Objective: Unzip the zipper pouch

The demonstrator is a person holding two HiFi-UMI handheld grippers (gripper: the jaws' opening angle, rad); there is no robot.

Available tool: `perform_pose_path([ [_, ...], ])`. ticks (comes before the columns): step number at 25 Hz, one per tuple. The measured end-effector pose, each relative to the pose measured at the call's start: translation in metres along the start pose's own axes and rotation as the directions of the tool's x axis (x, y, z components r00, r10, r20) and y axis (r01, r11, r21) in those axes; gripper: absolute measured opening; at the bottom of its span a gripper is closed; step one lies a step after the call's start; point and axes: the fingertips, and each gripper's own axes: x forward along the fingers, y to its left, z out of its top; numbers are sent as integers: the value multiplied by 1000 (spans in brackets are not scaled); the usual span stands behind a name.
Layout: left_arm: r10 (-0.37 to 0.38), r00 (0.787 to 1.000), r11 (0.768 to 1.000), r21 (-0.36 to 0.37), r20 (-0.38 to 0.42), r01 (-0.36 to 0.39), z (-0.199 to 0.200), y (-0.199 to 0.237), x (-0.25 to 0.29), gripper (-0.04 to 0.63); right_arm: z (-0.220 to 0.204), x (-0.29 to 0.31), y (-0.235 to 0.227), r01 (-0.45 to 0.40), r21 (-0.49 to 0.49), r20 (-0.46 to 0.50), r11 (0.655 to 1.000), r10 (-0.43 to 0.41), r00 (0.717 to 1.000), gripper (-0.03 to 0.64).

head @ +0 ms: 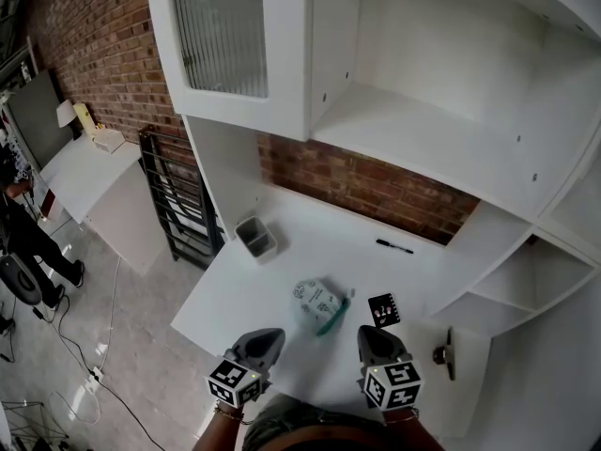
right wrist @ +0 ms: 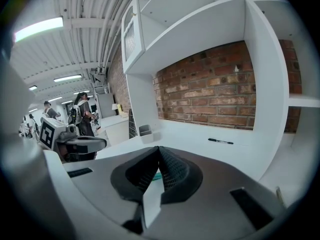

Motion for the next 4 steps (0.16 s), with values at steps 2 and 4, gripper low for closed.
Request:
perform_pose_path([
  [2,2,1000,1000,5,5,-3,1,-2,1,3,-1,-2,0,0,-3,-6,1000,-1,1000,2],
  [4,8,1000,1000,6,15,-8,2,-4,1,3,-2,-4,-1,2,-6,-13,1000,-2,1000,2],
])
